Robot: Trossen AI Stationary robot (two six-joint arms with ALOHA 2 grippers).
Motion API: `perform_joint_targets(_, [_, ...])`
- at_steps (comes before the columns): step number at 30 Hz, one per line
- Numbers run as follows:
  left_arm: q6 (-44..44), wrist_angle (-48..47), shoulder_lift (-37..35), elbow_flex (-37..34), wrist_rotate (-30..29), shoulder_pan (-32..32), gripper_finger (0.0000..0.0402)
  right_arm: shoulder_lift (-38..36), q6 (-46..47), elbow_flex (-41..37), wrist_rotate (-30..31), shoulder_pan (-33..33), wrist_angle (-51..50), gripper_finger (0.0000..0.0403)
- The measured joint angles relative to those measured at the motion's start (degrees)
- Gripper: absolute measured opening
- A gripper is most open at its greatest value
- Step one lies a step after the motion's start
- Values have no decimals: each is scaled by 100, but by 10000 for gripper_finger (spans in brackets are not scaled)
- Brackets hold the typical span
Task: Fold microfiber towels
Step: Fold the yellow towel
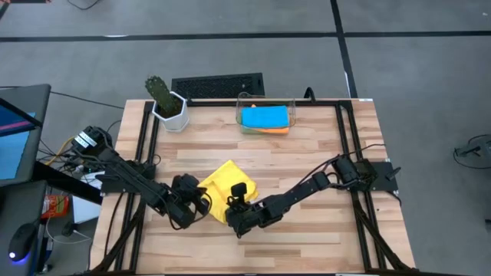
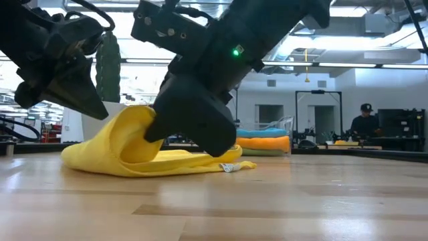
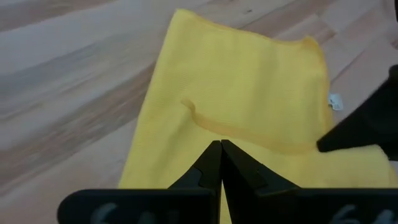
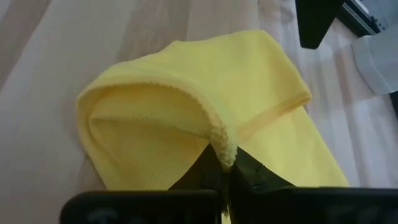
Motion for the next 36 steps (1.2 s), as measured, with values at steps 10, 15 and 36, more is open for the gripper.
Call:
perform_joint_targets(10, [1120, 1717, 0, -610, 186, 256, 0, 0, -83, 0, 11, -141, 22, 36])
perform_joint_targets(15, [1707, 2018, 0, -733, 425, 662, 0, 0, -87, 0, -8, -177, 24, 30])
perform_joint_targets(36, [1791, 2312, 0, -1278, 887, 1207, 0, 0, 455, 0, -172, -34, -276, 50])
